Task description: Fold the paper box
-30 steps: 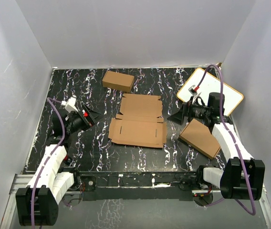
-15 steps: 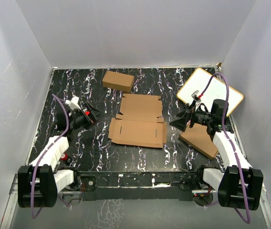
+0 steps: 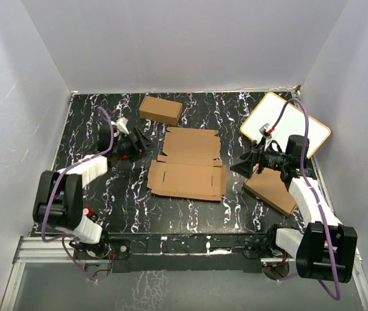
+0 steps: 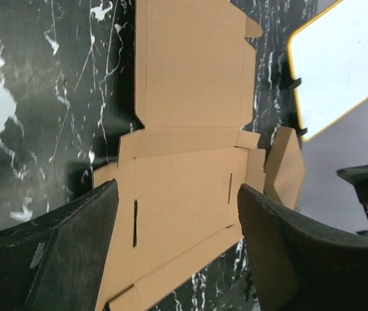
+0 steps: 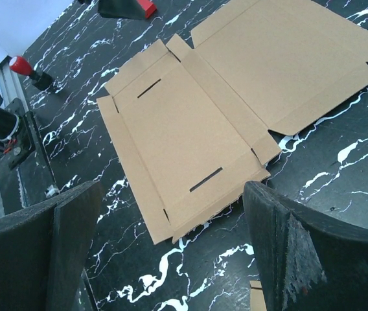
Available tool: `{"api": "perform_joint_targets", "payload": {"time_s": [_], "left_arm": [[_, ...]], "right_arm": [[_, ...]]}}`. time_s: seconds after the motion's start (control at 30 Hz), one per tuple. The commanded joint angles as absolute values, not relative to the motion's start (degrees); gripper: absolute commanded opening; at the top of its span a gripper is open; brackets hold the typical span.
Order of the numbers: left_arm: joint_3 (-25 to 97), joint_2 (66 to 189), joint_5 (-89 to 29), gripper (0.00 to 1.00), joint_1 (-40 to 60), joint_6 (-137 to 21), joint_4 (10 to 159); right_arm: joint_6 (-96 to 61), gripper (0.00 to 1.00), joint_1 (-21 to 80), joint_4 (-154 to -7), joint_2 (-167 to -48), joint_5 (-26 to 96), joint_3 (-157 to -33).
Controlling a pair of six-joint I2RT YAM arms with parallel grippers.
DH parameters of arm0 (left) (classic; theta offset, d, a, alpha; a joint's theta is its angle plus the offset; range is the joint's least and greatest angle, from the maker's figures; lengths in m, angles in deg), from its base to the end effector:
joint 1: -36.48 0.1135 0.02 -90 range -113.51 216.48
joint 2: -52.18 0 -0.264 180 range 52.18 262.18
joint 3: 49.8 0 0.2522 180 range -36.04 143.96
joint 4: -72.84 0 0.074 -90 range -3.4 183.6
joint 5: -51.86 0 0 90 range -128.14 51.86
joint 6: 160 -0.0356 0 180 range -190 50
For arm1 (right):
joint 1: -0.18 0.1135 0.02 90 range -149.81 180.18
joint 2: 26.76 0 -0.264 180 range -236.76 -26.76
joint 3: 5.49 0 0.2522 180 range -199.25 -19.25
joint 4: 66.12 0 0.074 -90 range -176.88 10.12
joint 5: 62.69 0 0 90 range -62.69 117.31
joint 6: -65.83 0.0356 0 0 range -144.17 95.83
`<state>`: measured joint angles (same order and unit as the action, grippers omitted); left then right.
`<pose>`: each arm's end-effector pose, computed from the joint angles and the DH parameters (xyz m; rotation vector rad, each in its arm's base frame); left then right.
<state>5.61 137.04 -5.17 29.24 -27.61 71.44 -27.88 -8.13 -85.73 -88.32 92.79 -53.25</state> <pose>0.3027 -0.0580 0.2036 -0.2830 2.1487 -1.1107 0.2157 0.0012 0.2366 -0.5608 1.8583 1.0695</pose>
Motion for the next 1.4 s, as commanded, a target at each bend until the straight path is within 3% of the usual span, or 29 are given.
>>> {"api": "perform_joint_targets", "payload": {"time_s": [0.0,0.37,0.7,0.87,0.97,1.03,1.37], "left_arm": [[12.73,144.03,-7.58,0.69,27.09,-31.85,73.93],[24.99,161.6,-6.67,0.58,24.26,-34.25,75.64],[28.13,167.88,-3.74,0.43,22.44,-31.88,71.67],[30.44,170.82,-3.65,0.3,21.56,-31.98,72.01],[31.66,172.19,-2.69,0.08,20.87,-33.41,71.17],[32.13,171.59,-2.91,0.0,20.29,-35.92,71.24],[20.51,153.43,-3.07,0.0,19.46,-46.12,59.49]], "right_arm": [[-30.57,0.98,-8.34,-83.12,-88.19,93.09,-55.9],[-31.34,0.98,-8.35,-83.66,-89.04,92.85,-56.32],[-31.51,0.98,-8.34,-83.66,-89.64,93.01,-56.32],[-31.6,0.98,-8.35,-83.59,-89.61,93.08,-56.25],[-31.61,0.98,-8.35,-83.57,-89.65,93.29,-56.18],[-31.57,0.98,-8.35,-83.51,-89.77,93.59,-56.14],[-31.21,0.99,-8.35,-82.75,-89.54,95.03,-55.67]]}}
